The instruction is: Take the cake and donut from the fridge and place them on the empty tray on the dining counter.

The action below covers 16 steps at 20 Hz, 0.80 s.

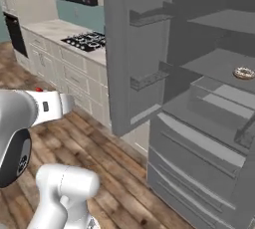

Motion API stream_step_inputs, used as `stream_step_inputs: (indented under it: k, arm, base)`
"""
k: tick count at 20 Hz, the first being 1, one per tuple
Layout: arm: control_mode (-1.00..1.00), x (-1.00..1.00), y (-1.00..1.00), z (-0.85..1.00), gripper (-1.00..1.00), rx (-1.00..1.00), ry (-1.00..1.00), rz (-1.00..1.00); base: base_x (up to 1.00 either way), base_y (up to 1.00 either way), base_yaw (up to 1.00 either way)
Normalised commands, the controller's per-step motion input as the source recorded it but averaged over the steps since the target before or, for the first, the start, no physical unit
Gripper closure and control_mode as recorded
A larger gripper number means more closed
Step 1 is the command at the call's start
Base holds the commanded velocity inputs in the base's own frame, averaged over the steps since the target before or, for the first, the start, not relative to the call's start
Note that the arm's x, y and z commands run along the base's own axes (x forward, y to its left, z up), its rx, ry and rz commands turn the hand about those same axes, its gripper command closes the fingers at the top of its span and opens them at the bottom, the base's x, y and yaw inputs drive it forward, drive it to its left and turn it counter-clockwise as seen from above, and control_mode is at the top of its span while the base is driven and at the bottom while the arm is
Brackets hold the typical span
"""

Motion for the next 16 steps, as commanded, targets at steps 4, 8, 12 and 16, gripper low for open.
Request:
stream_step_inputs:
  k: [4, 8, 12, 16]
  arm:
    - [1.00, 0.00, 0.00, 0.00, 1.00, 0.00, 0.00, 0.00]
    - [1.00, 0.00, 0.00, 0.00, 1.00, 0.00, 0.00, 0.00]
    - [1.00, 0.00, 0.00, 0.00, 1.00, 0.00, 0.00, 0.00]
    - [1.00, 0.00, 0.00, 0.00, 1.00, 0.00, 0.00, 0.00]
  base:
    - [-0.24, 0.10, 0.57]
    - [-0.25, 0.20, 0.60]
    - [-0.27, 0.24, 0.59]
    - [-0.17, 0.30, 0.58]
